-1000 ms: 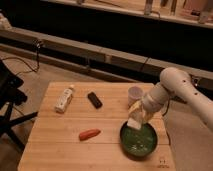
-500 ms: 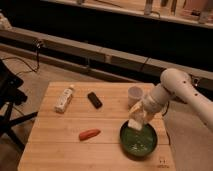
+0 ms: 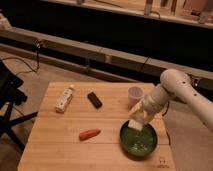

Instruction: Place the white sponge in the ceramic bowl

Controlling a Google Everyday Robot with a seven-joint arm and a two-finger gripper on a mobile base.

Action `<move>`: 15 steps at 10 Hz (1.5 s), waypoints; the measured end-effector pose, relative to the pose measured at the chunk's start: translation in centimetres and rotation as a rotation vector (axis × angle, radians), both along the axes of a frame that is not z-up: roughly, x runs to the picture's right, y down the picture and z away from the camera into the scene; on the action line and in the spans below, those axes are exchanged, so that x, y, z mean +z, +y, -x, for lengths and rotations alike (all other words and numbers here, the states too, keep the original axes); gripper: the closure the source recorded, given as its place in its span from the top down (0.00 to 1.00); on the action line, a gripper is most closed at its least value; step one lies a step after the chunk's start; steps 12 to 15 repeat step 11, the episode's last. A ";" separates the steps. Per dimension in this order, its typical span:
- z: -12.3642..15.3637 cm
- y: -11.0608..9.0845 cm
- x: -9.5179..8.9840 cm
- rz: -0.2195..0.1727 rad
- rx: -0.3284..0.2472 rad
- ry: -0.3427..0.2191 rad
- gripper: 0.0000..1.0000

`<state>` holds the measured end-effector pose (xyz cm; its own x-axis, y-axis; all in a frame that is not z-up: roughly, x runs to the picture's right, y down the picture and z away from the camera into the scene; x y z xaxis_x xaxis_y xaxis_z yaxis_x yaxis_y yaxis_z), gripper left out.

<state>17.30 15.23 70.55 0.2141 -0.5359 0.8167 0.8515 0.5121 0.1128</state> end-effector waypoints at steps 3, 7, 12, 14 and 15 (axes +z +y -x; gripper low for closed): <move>0.0 0.1 -0.2 -0.017 -0.014 -0.025 0.59; -0.1 0.0 -0.4 -0.040 -0.004 -0.045 0.80; -0.1 0.4 0.3 -0.031 -0.022 -0.045 0.53; -0.1 0.4 0.3 -0.031 -0.022 -0.045 0.53; -0.1 0.4 0.3 -0.031 -0.022 -0.045 0.53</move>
